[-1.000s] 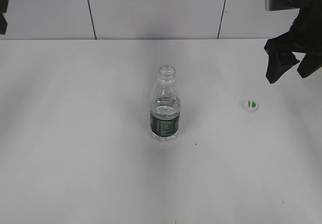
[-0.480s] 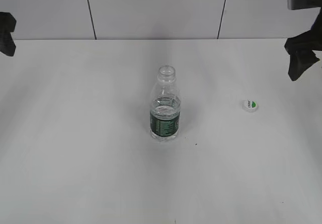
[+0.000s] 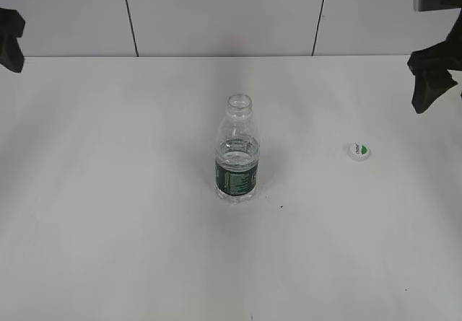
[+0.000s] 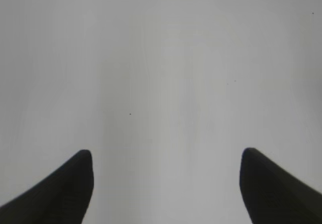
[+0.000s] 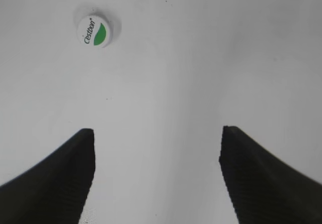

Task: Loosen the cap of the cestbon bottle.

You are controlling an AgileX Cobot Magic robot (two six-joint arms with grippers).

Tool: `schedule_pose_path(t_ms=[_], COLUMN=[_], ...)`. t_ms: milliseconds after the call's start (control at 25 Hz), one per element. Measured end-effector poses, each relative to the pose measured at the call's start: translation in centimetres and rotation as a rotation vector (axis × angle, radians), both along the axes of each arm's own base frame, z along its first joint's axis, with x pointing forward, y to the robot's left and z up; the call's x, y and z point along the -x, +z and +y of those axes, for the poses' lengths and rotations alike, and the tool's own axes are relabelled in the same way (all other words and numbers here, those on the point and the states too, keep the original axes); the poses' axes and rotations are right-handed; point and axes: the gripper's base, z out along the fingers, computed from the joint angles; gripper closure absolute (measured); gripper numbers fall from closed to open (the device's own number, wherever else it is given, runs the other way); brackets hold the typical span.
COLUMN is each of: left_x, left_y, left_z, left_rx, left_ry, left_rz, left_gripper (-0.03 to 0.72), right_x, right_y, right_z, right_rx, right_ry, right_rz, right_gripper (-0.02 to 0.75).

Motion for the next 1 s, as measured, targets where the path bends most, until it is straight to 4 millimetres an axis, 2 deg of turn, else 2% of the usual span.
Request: schedule_pose_path(t_ms=[80,280,560,800,960,1000], left_x=[0.7,3.2,8.1,13.4,17.3,19.0], left_y=[0.9,3.7,7.4,10.1,9.8,10.0], left_z=[0.1,0.5,1.1,1.7,2.1,2.2], left_rx=[-0.007,-0.018,-0.013,-0.004,0.002,0.007], left_ry=[0.001,0.009,0.027,0.040,0.041,0.042], left_rz=[-0.015,-0.056,-0.097,-0.174,-0.223,-0.264], left_gripper=[0.151,0.151,0.176,0.205,0.209,0.210], right_x=[0.2,1.8,6.2,10.5,14.1,14.9], right_y=[0.7,4.3,9.8,14.4,16.2,16.4], right_z=[0.0,-0.2,-0.8,-1.2,-1.6,-1.7], right_rx=[-0.002,-0.012,-0.008,-0.024,-0.033,-0.034], right_ry=[0.000,0.000,0.001,0.000,-0.001,-0.001], right_rz=[-0.022,-0.110,-0.186,-0.338,-0.421,-0.436], right_gripper=[0.150,0.149,0.150,0.150,0.150,0.150])
